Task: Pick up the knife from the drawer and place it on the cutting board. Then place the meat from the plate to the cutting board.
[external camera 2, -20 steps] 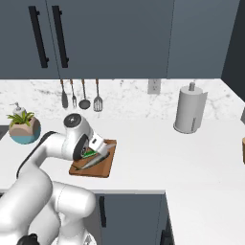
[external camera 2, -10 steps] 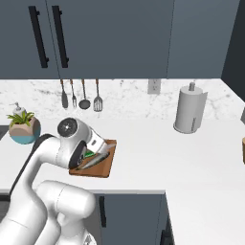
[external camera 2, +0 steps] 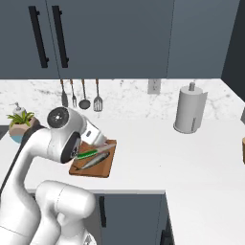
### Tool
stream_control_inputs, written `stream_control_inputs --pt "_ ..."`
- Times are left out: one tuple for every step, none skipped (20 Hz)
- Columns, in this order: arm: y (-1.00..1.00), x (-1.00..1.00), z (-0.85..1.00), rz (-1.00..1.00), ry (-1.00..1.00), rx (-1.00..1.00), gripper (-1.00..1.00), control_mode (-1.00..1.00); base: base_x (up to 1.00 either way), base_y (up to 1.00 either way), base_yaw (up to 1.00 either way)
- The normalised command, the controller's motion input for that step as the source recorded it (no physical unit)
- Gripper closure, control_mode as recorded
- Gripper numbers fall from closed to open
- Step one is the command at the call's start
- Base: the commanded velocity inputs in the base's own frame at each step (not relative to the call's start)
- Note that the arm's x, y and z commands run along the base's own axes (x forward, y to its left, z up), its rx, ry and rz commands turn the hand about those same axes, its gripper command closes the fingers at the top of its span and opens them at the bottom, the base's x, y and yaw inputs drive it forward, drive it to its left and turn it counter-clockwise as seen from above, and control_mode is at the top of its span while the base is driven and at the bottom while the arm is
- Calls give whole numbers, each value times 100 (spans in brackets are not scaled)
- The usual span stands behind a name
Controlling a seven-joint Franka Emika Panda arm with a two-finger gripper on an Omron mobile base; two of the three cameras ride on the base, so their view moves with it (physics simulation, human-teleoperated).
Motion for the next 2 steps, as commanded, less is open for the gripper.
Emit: stream_control_inputs --pt "-1 -22 35 0 0 0 -100 -100 0 0 0" --pt "-4 -28 31 0 0 0 -100 -100 0 0 0"
